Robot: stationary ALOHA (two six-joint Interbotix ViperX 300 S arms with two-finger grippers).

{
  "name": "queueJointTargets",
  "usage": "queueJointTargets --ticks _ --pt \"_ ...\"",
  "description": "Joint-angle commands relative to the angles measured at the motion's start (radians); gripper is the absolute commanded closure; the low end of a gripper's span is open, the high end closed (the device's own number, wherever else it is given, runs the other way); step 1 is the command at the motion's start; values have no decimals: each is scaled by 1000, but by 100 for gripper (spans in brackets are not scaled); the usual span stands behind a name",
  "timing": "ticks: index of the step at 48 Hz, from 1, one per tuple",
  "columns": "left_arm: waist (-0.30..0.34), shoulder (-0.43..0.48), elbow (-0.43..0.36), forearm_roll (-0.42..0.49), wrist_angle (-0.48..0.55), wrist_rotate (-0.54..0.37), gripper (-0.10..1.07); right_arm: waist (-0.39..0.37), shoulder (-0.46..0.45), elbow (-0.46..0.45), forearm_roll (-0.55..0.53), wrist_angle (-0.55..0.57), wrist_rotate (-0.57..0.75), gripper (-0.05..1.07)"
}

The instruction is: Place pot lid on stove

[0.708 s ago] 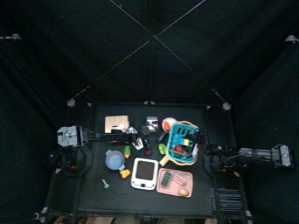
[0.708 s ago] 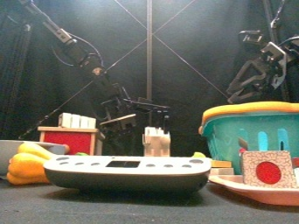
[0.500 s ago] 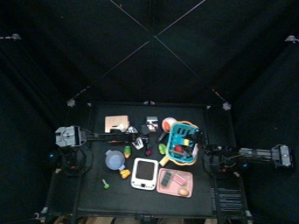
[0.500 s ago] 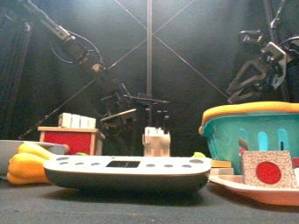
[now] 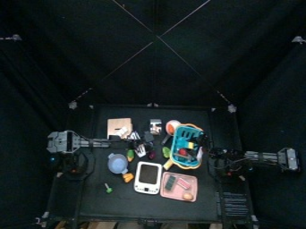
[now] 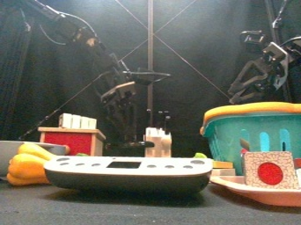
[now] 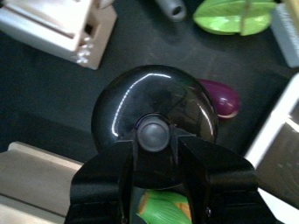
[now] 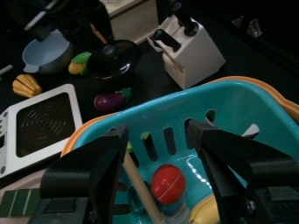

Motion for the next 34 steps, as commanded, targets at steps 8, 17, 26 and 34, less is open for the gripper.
queueJointTargets --ticks 8,17,26,34 --pt "-140 -54 -58 23 40 3 33 -6 6 -14 -2 -3 2 12" --pt "-235 -43 -60 35 48 3 33 -8 6 -14 -2 -3 2 12" --pt "-304 -17 -69 35 46 3 33 -9 6 -17 -3 -9 -2 12" --pt "-325 9 -87 38 52 6 33 -17 6 -17 -3 -21 3 12"
